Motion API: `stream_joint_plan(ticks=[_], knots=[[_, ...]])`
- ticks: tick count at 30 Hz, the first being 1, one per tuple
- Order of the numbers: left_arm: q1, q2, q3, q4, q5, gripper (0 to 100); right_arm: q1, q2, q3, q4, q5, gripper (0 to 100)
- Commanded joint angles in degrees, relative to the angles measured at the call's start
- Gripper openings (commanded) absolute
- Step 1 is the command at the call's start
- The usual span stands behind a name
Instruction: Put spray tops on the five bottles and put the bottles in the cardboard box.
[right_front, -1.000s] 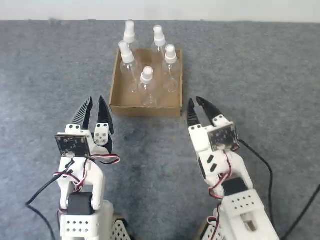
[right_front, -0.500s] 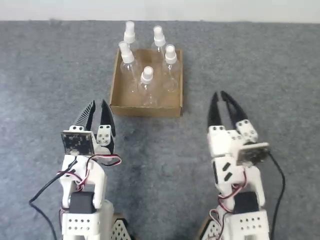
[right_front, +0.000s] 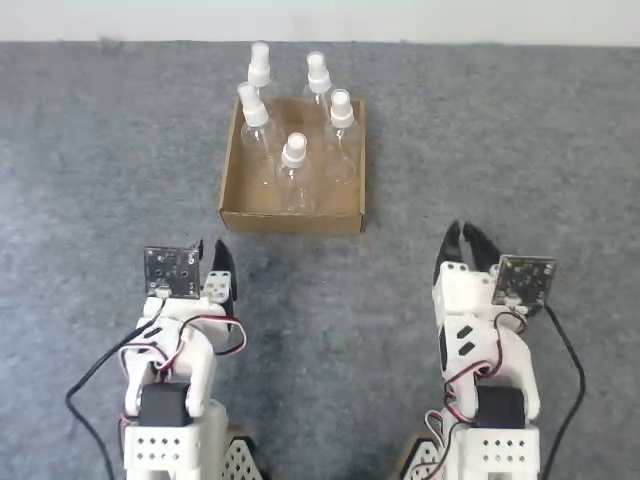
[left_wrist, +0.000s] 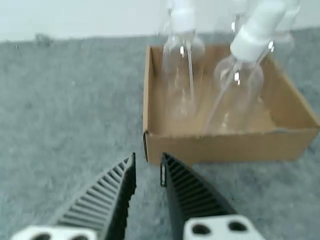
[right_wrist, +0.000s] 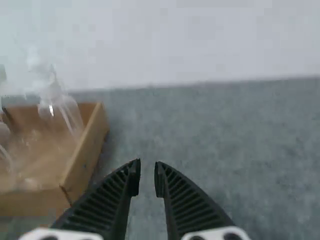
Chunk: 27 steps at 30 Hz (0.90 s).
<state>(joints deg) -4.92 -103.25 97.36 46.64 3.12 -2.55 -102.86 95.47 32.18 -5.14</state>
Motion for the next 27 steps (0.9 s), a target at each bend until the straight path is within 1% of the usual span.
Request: stream_joint_plan(ticks=[1,3,8,13,15,27], knots=[[-1.58,-0.70,-0.75,3.43,-0.44,8,0.75,-1.19,0.97,13.58,-0.26,0.8],[-1.93,-0.62,-0.75,5.10,-0.44,8,0.75,-1.19,0.97,19.21,-0.26,0.7],[-1.85,-0.62,-0.75,16.35,-0.79,8,1.10,-1.19,0.97,31.16,-0.26,0.7],[-2.02,-0.62,-0.75,23.65,-0.44,8,1.19,-1.19,0.97,42.24,-0.26,0.8],[-2.02,-0.88,-0.75,25.41,-0.44,8,1.19,-1.19,0.97,42.59,-0.35,0.7],[-1.58,-0.97,-0.75,25.58,-0.44,8,0.92,-1.19,0.97,42.77,-0.35,0.7]])
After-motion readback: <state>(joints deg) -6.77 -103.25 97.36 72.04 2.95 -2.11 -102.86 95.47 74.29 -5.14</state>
